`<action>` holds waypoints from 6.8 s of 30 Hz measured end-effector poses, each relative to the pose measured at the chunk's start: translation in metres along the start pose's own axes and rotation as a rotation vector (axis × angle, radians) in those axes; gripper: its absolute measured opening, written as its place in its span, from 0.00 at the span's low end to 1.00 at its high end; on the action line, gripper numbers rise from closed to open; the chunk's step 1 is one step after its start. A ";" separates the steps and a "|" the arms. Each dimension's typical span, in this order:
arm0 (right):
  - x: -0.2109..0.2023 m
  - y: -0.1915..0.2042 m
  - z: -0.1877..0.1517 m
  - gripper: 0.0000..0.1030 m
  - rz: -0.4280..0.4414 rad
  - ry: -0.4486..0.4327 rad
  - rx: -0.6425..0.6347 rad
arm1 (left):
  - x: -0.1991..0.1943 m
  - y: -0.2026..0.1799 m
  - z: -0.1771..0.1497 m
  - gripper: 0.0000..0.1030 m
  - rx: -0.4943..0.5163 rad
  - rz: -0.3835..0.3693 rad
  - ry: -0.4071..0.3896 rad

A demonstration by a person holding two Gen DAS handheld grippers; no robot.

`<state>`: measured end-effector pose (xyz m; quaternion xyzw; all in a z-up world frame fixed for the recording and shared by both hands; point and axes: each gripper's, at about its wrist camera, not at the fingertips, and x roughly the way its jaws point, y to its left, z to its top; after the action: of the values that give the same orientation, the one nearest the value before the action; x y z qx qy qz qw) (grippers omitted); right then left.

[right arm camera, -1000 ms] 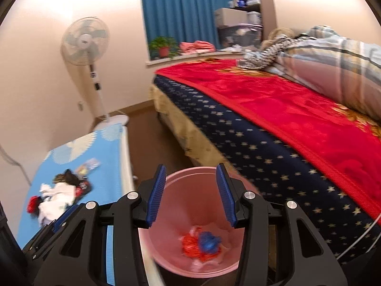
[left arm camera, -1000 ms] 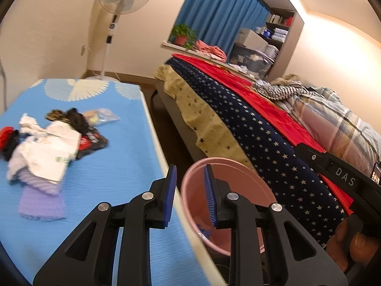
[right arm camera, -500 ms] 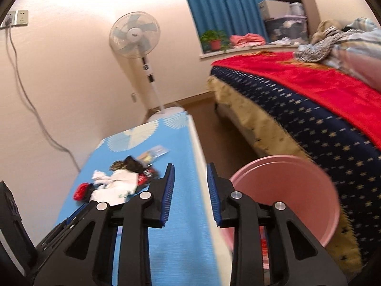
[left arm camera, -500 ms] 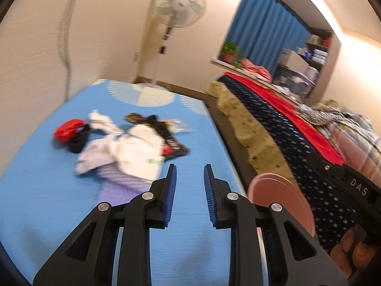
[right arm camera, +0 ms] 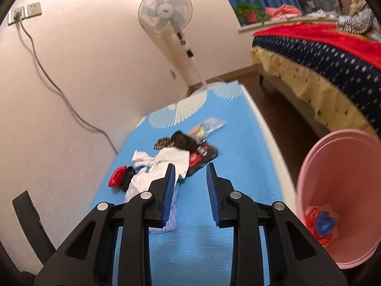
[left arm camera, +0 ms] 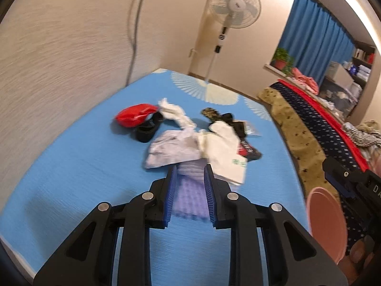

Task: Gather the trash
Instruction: 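Move both tools back over the bed toward the white paper bag, then grasp the white paper bag with the right tool while the left tool grasps a tissue, then carry both items over the pink bin and open both tools to release them, then move both tools back to the purple foam nets on the bed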

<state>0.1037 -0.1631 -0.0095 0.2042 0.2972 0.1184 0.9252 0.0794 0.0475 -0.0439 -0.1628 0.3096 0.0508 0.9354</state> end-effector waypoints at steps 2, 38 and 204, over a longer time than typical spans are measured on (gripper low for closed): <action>0.012 0.000 -0.004 0.27 0.022 0.026 0.016 | 0.005 0.005 0.000 0.23 -0.005 0.018 0.007; 0.119 0.016 -0.026 0.17 0.164 0.232 0.091 | 0.083 0.021 0.017 0.25 0.029 0.138 0.154; -0.136 -0.079 0.020 0.43 -0.501 -0.152 -0.009 | -0.023 -0.157 -0.029 0.34 0.262 -0.407 0.048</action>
<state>0.0148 -0.2861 0.0382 0.1284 0.2674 -0.1290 0.9462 0.0754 -0.1103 -0.0091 -0.1002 0.2967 -0.1830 0.9319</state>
